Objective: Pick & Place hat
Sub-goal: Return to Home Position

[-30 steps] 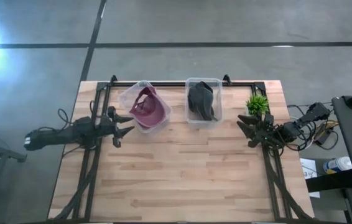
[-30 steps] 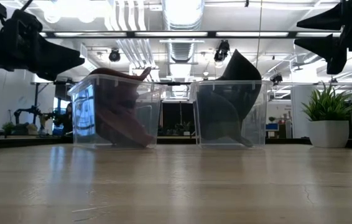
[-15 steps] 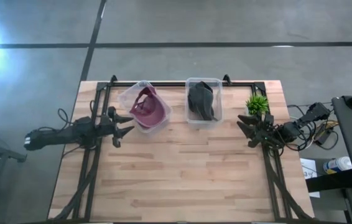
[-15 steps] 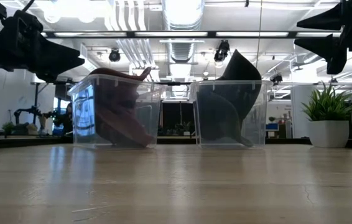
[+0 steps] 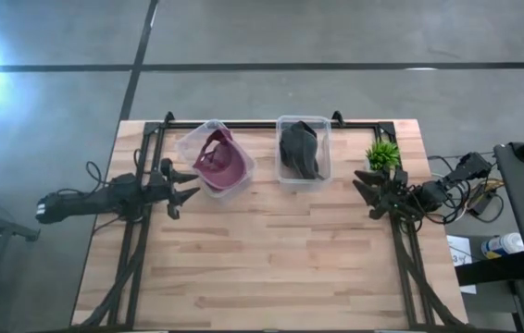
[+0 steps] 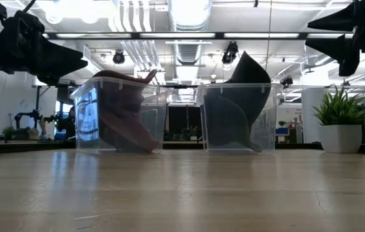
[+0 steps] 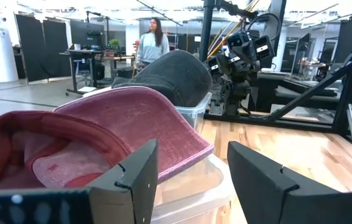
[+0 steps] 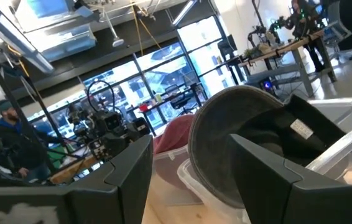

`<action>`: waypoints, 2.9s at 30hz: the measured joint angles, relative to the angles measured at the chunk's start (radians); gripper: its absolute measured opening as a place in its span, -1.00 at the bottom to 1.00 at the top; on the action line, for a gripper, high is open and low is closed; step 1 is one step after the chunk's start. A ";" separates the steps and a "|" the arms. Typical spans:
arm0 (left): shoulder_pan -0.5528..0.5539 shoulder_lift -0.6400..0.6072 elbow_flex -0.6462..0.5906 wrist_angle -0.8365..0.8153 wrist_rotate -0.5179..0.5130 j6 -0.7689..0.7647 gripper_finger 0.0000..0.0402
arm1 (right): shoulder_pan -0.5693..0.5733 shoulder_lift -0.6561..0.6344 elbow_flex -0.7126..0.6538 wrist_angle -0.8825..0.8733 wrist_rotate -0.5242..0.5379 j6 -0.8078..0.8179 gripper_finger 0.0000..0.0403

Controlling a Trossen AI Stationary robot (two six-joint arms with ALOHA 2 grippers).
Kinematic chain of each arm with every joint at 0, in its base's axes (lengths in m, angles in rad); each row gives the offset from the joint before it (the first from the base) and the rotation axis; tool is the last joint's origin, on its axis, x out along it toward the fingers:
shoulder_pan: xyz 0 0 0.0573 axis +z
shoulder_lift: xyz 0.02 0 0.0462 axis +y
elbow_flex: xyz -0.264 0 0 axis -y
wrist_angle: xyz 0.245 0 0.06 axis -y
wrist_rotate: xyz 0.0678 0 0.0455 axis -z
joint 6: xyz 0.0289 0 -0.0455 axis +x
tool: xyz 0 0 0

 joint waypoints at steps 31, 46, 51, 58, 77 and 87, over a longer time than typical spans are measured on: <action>0.000 0.000 0.000 0.002 0.000 0.000 -0.07 | -0.540 -0.126 0.000 -0.348 -1.067 -0.095 0.01; 0.000 0.000 0.000 0.002 0.000 0.000 -0.07 | -0.539 -0.104 0.000 -0.417 -1.067 -0.075 0.01; 0.000 0.000 0.000 0.002 0.000 0.000 -0.07 | -0.539 -0.103 0.000 -0.417 -1.066 -0.074 0.01; 0.000 0.000 0.000 0.001 0.000 0.000 -0.07 | -0.539 -0.104 0.000 -0.417 -1.067 -0.073 0.01; 0.000 0.000 0.001 0.002 0.000 0.000 -0.07 | -0.539 -0.104 0.000 -0.417 -1.067 -0.071 0.01; 0.000 0.000 0.001 0.002 0.000 0.000 -0.07 | -0.539 -0.104 0.000 -0.417 -1.067 -0.071 0.01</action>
